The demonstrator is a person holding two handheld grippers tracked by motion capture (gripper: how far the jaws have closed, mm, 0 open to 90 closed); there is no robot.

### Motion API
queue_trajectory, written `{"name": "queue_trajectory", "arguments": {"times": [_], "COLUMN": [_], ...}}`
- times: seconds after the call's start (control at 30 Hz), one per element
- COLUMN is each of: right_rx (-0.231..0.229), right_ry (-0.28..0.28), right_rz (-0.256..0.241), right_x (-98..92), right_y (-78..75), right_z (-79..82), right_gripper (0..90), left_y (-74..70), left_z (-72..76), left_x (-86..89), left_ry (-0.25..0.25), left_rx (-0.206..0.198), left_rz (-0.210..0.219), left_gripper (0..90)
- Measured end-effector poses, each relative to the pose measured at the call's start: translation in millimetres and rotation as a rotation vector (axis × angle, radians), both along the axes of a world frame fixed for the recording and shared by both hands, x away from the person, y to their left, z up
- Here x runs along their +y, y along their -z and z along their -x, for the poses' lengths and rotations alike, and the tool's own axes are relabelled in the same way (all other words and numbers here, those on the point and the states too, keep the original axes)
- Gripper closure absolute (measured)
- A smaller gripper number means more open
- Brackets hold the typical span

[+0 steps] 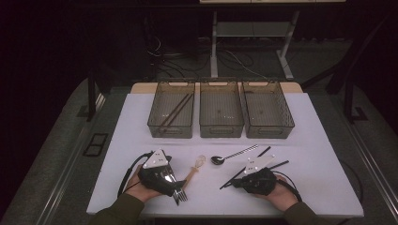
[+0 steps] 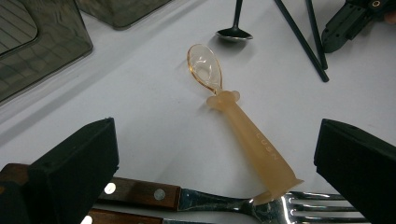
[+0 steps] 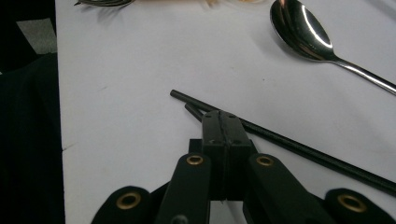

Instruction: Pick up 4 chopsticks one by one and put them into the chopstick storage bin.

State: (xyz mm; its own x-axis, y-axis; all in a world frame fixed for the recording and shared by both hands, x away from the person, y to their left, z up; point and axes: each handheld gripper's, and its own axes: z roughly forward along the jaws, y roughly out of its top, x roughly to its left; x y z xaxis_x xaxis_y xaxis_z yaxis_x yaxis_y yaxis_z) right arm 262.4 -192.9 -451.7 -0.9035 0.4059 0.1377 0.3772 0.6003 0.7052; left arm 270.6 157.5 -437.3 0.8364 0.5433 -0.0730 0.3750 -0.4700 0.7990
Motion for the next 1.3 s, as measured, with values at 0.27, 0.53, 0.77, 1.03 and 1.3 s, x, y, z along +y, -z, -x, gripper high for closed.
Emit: {"name": "queue_trajectory", "arguments": {"times": [0.27,0.53,0.77,1.03,1.3], "right_rx": [-0.009,-0.013,-0.016,-0.021,-0.035], "right_ry": [0.006,0.019,0.032,0.033,0.094], "right_rz": [0.003,-0.002,-0.004,-0.026,-0.065], "right_x": [2.7,4.8,4.8,3.6,-17.8], "right_y": [-0.2,0.5,1.2,-2.7,-15.4], "right_z": [-5.7,-12.2,-18.9,-21.7,-27.7], "right_gripper": [89.9,89.9,90.0,90.0,89.9], "left_y": [0.2,0.2,0.3,-0.1,-0.3], "left_z": [0.6,0.5,0.4,0.3,0.6], "left_x": [-0.2,0.1,0.2,1.0,1.2], "left_ry": [-0.006,-0.007,-0.008,-0.006,-0.005], "left_rx": [0.005,0.005,0.005,0.001,-0.004], "left_rz": [0.002,0.0,0.0,0.002,-0.001], "left_gripper": [0.0,0.0,0.0,0.0,0.0]}}
